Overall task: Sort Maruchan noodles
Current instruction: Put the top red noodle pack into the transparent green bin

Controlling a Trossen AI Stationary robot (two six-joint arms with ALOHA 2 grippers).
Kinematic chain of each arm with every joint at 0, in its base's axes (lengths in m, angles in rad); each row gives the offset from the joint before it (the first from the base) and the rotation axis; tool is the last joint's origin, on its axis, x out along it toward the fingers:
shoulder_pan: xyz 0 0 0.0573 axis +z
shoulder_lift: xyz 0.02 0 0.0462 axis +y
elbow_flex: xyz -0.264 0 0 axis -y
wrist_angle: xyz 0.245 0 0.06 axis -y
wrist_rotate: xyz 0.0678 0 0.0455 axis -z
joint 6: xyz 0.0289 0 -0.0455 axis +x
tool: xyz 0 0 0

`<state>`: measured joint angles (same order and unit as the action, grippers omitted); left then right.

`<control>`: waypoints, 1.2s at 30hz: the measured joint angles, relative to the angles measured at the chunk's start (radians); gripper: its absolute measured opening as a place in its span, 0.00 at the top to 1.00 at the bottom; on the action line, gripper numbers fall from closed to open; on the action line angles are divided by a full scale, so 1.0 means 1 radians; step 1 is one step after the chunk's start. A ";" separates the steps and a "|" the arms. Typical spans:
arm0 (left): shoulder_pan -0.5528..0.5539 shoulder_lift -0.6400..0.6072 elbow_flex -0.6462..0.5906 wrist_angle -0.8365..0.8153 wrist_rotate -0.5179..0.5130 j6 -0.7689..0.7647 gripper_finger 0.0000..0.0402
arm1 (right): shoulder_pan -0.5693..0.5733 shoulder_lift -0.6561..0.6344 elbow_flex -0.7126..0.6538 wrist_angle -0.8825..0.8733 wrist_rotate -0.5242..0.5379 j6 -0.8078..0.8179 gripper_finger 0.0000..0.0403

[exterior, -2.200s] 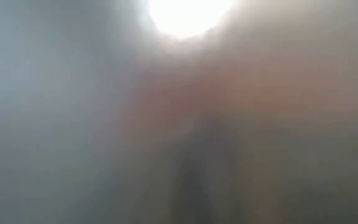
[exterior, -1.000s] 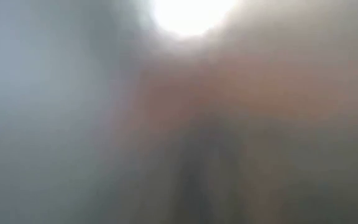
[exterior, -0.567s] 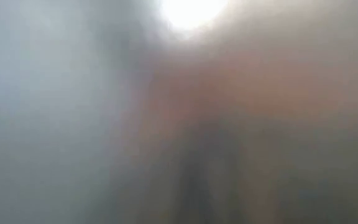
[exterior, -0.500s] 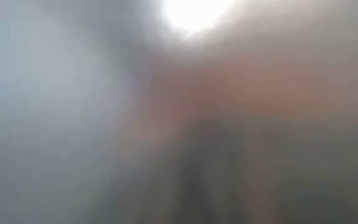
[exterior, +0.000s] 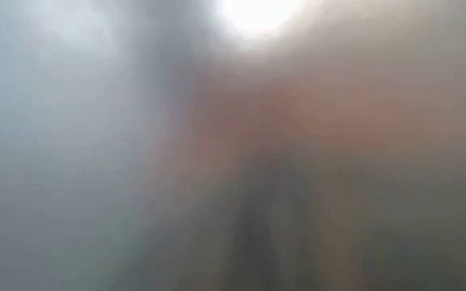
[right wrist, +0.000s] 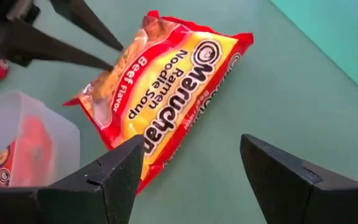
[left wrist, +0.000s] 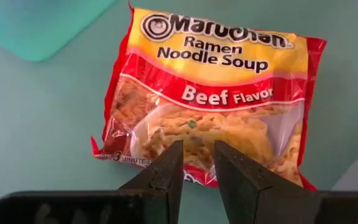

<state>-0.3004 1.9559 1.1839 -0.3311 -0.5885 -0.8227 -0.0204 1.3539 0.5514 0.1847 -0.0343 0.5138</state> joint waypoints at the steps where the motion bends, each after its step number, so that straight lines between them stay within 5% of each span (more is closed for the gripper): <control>1: 0.001 0.006 0.000 0.001 0.006 -0.004 0.81 | 0.000 0.006 0.000 0.017 0.000 0.002 0.35; 20: 0.003 0.046 0.000 -0.034 0.048 -0.028 0.81 | -0.011 0.203 0.000 0.278 -0.001 0.103 0.26; 36: 0.003 0.051 -0.009 -0.043 0.072 -0.031 0.81 | -0.026 0.350 0.002 0.578 -0.105 0.186 0.25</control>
<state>-0.2979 2.0064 1.1748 -0.3744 -0.5165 -0.8539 -0.0467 1.7041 0.5537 0.7632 -0.1395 0.6998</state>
